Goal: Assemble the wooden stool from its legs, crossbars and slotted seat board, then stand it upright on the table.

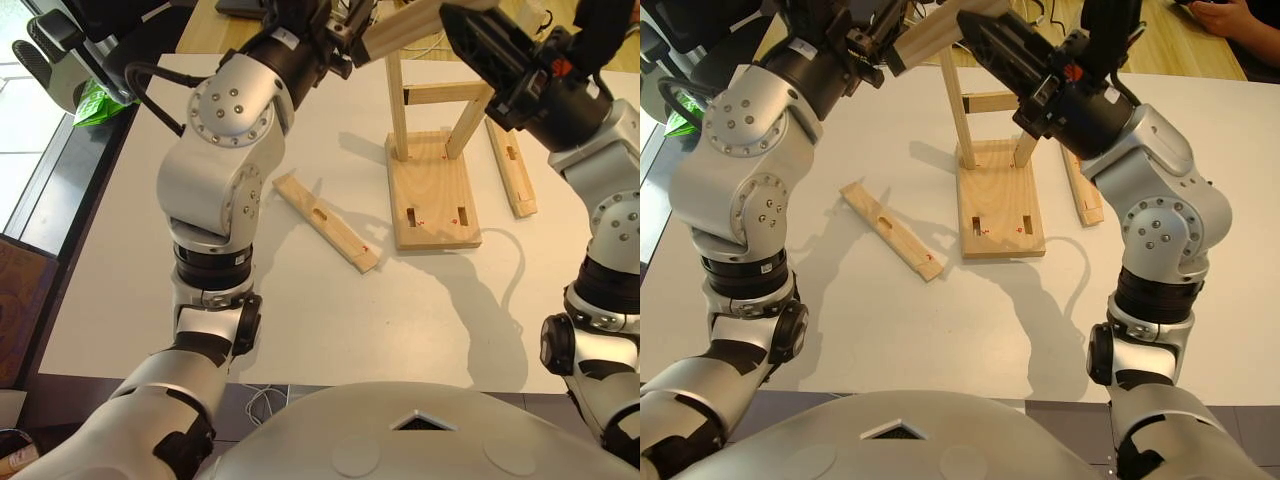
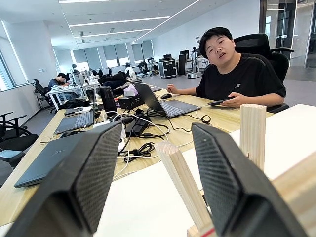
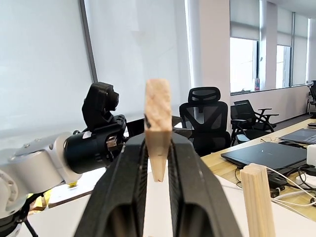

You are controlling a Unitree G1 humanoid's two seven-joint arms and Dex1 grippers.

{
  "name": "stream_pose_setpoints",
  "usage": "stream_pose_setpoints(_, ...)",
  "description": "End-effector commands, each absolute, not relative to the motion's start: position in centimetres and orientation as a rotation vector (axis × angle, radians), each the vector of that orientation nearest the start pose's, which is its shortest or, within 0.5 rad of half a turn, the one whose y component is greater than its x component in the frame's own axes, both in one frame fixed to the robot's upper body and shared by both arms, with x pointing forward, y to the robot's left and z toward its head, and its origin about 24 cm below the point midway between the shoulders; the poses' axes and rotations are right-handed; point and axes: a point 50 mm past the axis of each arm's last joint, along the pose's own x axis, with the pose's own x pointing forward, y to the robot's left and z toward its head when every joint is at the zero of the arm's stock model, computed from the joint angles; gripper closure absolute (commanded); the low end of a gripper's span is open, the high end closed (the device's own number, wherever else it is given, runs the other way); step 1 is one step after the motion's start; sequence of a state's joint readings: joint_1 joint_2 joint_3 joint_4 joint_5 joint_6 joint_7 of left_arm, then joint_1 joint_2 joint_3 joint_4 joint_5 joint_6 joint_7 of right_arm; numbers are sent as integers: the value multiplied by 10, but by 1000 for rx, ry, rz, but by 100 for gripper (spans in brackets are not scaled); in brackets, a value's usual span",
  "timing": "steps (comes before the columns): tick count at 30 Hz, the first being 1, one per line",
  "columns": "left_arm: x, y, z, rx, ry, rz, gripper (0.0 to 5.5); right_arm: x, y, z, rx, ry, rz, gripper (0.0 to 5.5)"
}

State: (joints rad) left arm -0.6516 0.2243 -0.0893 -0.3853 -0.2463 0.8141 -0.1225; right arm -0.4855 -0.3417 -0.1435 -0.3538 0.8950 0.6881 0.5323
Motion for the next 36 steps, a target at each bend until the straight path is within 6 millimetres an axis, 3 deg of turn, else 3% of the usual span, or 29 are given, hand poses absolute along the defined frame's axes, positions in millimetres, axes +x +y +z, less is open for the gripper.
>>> stream_pose_setpoints(1,301,96,222,140,-144,-453,291,272,-127,226,357,-247,1030,510)
stream_pose_setpoints(7,299,93,220,145,-140,-467,291,273,-124,221,390,-228,1024,510)
stream_pose_setpoints(11,299,91,222,144,-144,-475,291,273,-118,195,303,-120,1030,510)
stream_pose_setpoints(14,299,91,221,141,-143,-477,291,273,-113,188,291,-98,1049,510)
stream_pose_setpoints(19,298,88,221,136,-140,-491,291,276,-105,188,291,-107,1063,510)
stream_pose_setpoints(28,292,78,203,207,-43,-570,291,275,-92,196,288,-146,1118,510)
stream_pose_setpoints(36,291,75,207,202,-59,-585,291,275,-92,193,280,-129,1119,510)
